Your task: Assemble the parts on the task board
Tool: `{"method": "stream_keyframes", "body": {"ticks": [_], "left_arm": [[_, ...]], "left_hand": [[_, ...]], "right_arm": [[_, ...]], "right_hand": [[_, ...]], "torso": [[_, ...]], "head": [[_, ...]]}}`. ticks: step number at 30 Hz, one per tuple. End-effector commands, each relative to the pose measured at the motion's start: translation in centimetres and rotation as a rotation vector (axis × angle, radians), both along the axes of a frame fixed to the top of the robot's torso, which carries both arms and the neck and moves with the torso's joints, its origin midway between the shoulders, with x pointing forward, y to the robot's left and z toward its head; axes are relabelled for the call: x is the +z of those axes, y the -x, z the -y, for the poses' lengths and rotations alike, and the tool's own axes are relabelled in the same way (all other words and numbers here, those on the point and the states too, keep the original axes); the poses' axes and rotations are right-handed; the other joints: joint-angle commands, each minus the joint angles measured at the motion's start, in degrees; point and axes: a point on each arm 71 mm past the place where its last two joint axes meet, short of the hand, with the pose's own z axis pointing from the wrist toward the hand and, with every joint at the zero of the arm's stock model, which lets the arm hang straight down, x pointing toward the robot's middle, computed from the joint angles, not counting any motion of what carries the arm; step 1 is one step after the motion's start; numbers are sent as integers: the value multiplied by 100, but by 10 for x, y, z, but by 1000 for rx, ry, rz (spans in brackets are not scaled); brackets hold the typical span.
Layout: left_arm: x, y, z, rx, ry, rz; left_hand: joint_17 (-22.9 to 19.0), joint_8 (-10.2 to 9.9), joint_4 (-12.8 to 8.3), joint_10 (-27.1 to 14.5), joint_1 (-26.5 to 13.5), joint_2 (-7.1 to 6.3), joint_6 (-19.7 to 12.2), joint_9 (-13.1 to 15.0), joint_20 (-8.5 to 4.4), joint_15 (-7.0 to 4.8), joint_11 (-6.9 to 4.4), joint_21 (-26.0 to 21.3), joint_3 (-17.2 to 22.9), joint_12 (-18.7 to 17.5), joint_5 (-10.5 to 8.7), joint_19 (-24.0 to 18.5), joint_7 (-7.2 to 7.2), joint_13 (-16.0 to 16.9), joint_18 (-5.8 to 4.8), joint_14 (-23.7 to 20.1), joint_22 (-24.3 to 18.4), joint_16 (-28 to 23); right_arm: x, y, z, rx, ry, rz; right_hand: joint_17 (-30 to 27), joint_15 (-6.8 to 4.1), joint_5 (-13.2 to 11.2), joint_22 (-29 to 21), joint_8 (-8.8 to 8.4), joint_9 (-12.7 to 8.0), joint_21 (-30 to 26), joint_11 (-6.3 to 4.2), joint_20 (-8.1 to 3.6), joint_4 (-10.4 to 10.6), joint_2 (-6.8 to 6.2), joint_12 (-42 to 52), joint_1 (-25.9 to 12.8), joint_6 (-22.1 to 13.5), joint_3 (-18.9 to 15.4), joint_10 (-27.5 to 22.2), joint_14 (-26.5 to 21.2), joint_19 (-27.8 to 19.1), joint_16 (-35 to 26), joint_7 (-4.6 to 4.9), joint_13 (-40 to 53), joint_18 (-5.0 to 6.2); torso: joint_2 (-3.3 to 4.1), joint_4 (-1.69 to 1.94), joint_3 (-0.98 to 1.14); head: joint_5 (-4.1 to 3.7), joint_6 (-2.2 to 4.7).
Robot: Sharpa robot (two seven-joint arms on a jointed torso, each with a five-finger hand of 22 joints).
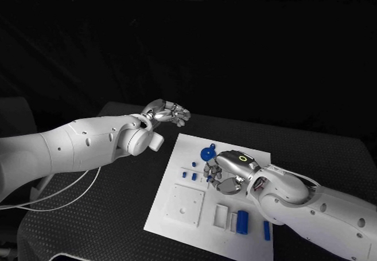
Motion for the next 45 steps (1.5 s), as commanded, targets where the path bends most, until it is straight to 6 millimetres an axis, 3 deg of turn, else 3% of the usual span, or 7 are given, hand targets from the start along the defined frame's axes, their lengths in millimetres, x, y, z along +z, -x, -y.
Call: {"method": "stream_keyframes", "body": {"ticks": [1,11,26,32,36,45], "left_arm": [[3,-1,3,3,13,19],[4,-3,14,-14,19,20],[5,-4,10,-9,16,18],[5,-3,11,-12,17,17],[5,-3,11,-13,17,17],[5,-3,10,-8,16,17]], "left_hand": [[11,37,15,53,-7,-21,-25,-5,10,-2,-2,-34,-21,-24,10,43,-20,-10,36,56,7,-42],[19,41,20,60,-4,-21,-21,-5,12,-1,-4,-40,-16,-24,10,43,-22,-13,36,56,8,-51],[33,43,32,63,-3,-25,-22,-7,14,2,-4,-49,-11,-28,9,42,-22,-20,34,57,12,-68],[40,43,40,63,-7,-27,-25,-9,16,3,-3,-54,-10,-31,9,43,-21,-25,33,57,14,-77],[44,43,44,64,-6,-26,-26,-9,16,3,-3,-57,-9,-33,9,43,-21,-27,33,57,15,-82],[50,44,47,65,-5,-27,-27,-10,16,4,-3,-60,-7,-34,9,43,-21,-30,33,57,17,-87]], "right_arm": [[-8,8,-10,45,16,29],[-29,25,-33,92,32,-3],[-38,30,-36,107,57,-20],[-41,29,-37,107,68,-24],[-44,28,-36,103,73,-28],[-51,33,-39,111,74,-43]], "right_hand": [[6,2,-37,127,-23,8,19,15,-3,12,17,-24,-28,29,-27,17,40,35,-7,-6,3,78],[9,2,-27,127,-24,11,20,15,-3,8,23,-28,-25,29,-30,18,41,35,-9,-6,8,78],[16,2,-2,128,-27,17,22,17,-1,-1,30,-39,-32,26,-43,20,43,31,-16,-4,18,78],[18,3,4,127,-29,20,22,17,-1,-4,35,-43,-34,24,-48,20,43,30,-20,-4,21,78],[20,3,10,127,-30,22,23,17,0,-6,39,-46,-38,23,-52,21,44,29,-22,-3,24,78],[23,3,20,127,-32,25,22,18,1,-14,46,-52,-42,21,-58,20,43,26,-26,-2,29,78]], "torso": [[3,8,-2],[9,-5,-2],[7,-28,0],[6,-6,-3],[6,-7,-4],[7,-3,-2]], "head": [[106,-44],[222,-131],[312,-211],[303,-218],[383,-237],[420,-268]]}}
